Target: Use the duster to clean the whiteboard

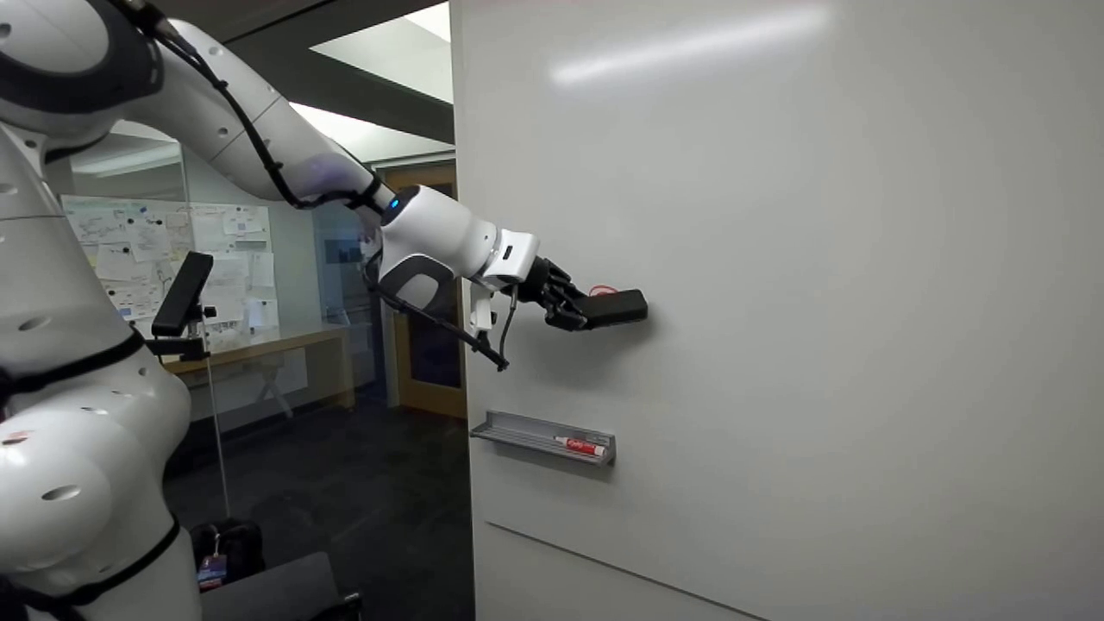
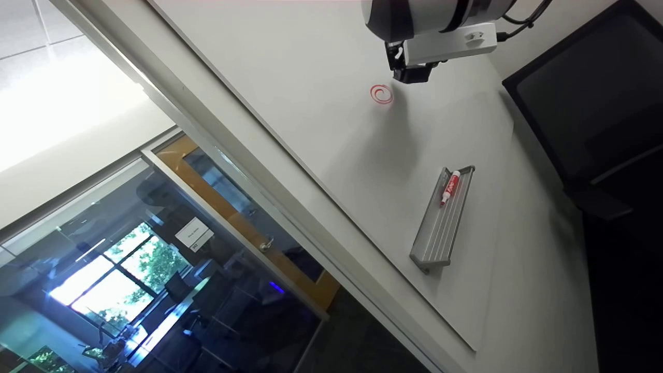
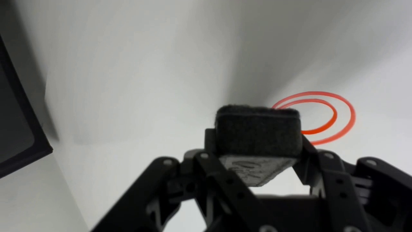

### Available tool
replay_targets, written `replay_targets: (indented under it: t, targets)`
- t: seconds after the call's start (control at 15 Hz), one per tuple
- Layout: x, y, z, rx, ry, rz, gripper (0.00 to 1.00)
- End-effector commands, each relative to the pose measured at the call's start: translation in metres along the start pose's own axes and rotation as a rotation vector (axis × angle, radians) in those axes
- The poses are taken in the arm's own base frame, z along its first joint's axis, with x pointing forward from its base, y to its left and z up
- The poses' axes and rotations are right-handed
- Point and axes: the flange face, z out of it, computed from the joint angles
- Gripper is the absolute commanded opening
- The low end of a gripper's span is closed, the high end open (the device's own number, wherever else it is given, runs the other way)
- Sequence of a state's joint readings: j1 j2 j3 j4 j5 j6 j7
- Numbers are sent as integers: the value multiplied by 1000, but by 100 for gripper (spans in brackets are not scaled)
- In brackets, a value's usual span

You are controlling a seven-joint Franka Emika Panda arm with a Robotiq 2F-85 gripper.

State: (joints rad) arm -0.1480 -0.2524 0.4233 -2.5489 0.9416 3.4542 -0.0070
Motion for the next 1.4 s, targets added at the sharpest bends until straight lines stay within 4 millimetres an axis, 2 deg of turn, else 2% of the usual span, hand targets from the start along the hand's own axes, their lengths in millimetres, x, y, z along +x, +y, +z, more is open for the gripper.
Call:
replay_targets:
  t: [0.0, 0.33, 0.93, 1.07, 1.2, 1.33]
  targets:
    - [1, -18, -5, 39, -40, 110, 32]
    - [0, -54, -14, 123, -109, 215, 32]
    - [-8, -91, -19, 213, -249, 263, 32]
    - [-2, -106, -23, 264, -326, 279, 32]
    - [8, -112, -25, 314, -385, 298, 32]
    - [19, -102, -20, 354, -434, 315, 32]
